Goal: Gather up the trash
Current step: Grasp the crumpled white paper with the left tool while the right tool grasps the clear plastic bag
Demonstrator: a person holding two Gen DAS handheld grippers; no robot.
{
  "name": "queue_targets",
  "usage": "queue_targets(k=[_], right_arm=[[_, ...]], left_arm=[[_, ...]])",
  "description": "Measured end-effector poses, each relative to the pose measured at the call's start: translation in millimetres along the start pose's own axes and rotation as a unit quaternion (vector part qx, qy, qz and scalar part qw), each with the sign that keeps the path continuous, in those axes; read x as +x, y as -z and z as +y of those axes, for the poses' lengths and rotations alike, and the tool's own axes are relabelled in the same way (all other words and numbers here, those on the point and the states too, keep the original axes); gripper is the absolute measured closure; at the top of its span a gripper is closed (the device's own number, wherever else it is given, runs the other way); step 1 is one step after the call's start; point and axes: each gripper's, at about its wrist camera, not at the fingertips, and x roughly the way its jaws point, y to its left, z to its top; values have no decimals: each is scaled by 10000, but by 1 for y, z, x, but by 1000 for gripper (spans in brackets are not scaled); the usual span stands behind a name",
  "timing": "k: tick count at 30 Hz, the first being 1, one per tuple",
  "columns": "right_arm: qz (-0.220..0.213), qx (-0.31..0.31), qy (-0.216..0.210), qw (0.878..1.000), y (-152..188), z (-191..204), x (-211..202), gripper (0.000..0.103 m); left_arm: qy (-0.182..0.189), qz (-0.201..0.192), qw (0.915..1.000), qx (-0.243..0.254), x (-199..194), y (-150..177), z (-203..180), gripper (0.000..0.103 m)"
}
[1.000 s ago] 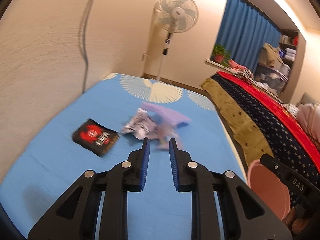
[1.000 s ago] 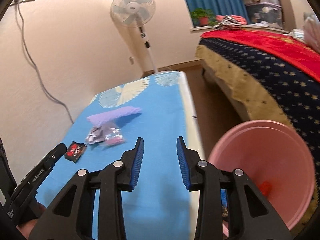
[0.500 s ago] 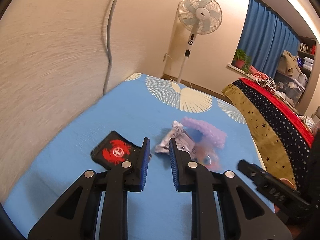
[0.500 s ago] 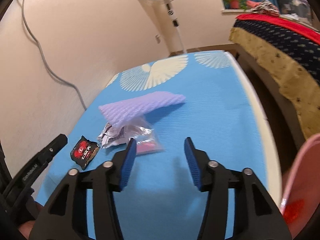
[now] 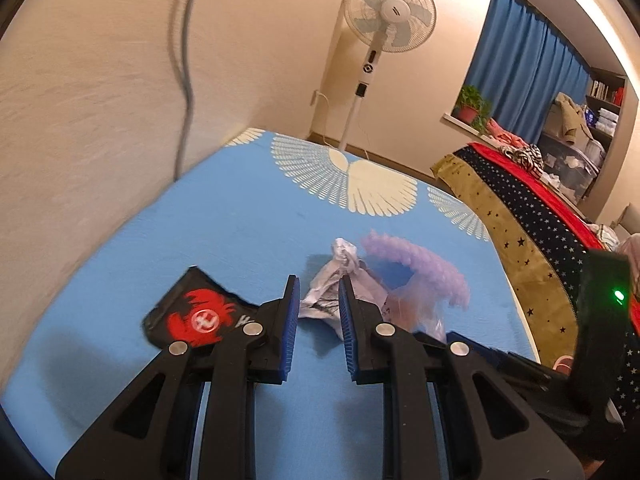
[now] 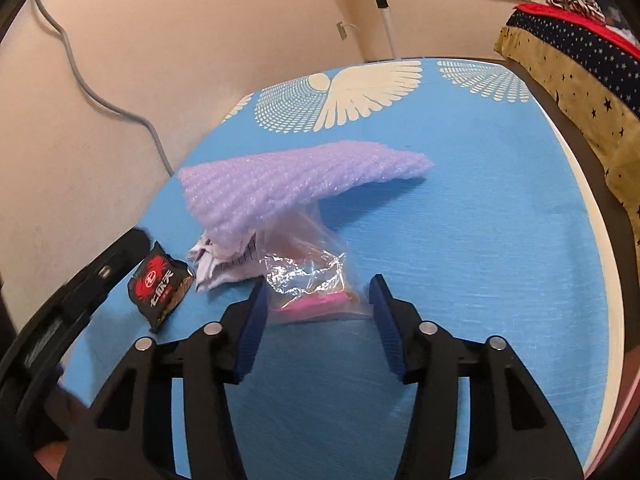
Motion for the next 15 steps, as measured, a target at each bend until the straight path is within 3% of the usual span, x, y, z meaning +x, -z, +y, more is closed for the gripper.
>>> queue_targets(k=[3, 7, 14, 15], right_arm=[[-28, 199, 47, 9998, 8, -11, -12, 54], [-27, 383, 91, 9992, 15, -23, -23, 54], [107, 408, 153, 9990, 30, -29, -38, 54], [137, 431, 153, 9989, 31, -29, -39, 54]], left_arm=[[57, 171, 9998, -24, 17, -4, -2, 81], [-78, 358, 9993, -101, 35, -7, -4, 56], [27, 853, 9961, -207, 56, -3, -3, 56], [80, 922, 9954, -234, 57, -2, -3, 61]])
